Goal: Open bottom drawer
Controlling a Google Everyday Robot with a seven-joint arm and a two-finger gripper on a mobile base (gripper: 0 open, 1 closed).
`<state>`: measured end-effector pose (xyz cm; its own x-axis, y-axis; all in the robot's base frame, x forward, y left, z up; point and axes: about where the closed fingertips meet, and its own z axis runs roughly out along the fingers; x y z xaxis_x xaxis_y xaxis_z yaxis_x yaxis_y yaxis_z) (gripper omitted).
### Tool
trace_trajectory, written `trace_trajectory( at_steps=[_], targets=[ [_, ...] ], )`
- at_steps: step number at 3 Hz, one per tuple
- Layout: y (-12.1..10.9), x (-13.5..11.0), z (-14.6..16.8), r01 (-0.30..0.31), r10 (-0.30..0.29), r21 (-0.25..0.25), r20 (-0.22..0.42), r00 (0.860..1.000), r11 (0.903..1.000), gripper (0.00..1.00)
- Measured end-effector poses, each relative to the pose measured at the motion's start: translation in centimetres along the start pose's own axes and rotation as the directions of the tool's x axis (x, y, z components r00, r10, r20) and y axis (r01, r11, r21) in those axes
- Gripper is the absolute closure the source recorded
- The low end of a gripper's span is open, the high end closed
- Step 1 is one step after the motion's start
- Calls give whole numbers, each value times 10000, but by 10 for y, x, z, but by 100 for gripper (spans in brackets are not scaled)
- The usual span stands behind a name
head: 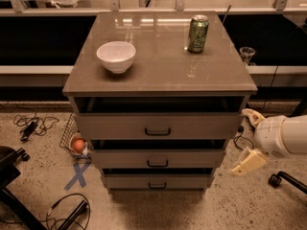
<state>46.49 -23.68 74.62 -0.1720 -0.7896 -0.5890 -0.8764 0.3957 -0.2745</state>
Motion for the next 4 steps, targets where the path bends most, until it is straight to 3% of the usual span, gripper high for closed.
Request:
trace_trajectory(
  at_steps=[1, 3, 4],
  targets=[
    [-27, 20, 26, -363, 324, 1367, 306, 9990, 9899, 0],
    [-31, 24, 38, -339, 323, 1446, 130, 9994, 9889, 0],
    [-25, 64, 75, -720, 728, 1367, -5, 9973, 9880, 0]
  ],
)
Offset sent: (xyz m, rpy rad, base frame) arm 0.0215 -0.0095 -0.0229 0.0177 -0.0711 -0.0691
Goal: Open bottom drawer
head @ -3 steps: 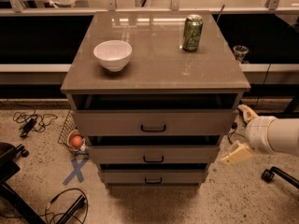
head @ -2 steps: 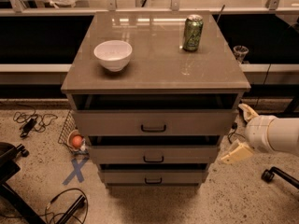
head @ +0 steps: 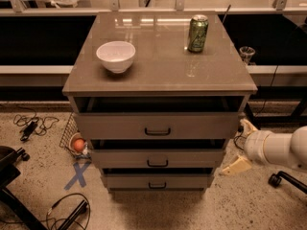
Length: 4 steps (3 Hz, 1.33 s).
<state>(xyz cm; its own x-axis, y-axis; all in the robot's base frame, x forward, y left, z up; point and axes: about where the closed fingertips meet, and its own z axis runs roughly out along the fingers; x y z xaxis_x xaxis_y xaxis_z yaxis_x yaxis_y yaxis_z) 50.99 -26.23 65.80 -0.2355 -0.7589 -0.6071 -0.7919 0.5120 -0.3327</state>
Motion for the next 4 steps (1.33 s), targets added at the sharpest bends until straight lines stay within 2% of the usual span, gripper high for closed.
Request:
trace_trajectory(
  at_steps=[1, 2, 3, 4],
  targets=[
    [7, 44, 45, -399, 394, 98, 485, 9980, 9992, 0],
    [20, 83, 76, 379, -413, 318, 1138, 9926, 9988, 0],
    [39, 120, 84, 1002, -1065, 583, 1177, 9873, 9933, 0],
    [74, 157, 87, 1264, -1327, 631, 1094, 9851, 9900, 0]
  ],
)
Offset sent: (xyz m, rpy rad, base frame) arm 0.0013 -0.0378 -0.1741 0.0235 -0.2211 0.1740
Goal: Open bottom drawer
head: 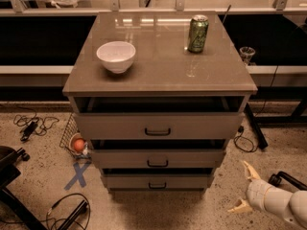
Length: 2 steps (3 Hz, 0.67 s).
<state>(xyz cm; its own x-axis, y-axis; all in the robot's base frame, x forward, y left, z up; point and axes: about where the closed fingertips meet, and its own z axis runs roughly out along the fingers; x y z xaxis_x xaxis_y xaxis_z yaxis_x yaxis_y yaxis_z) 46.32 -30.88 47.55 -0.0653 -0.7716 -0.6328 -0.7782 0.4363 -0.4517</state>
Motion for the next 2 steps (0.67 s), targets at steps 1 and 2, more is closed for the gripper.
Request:
trace_trajectory(
  at_steps=[1, 2],
  targets=[
    [0, 0, 0, 0, 0, -1, 1, 10000, 10000, 0],
    [15, 6, 24, 96, -104, -244, -317, 9994, 9997, 0]
  ],
)
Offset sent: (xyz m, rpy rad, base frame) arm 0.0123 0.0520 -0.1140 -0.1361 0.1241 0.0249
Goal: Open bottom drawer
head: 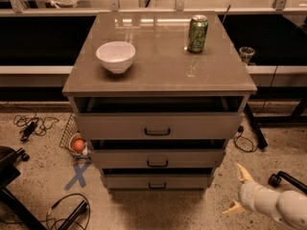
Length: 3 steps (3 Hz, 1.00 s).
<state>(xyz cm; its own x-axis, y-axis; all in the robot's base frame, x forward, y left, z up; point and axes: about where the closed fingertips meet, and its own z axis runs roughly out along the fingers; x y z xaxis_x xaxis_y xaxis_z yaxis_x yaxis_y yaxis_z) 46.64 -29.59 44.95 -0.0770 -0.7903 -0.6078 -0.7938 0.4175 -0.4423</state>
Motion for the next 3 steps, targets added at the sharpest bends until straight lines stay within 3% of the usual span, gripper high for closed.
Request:
trace_trajectory(
  at_steps=[1, 3],
  targets=[
    [40, 19, 69, -87, 76, -745, -143, 9999, 9972, 0],
    [65, 26, 152, -280, 358, -1565, 478, 9982, 9873, 0]
  ],
)
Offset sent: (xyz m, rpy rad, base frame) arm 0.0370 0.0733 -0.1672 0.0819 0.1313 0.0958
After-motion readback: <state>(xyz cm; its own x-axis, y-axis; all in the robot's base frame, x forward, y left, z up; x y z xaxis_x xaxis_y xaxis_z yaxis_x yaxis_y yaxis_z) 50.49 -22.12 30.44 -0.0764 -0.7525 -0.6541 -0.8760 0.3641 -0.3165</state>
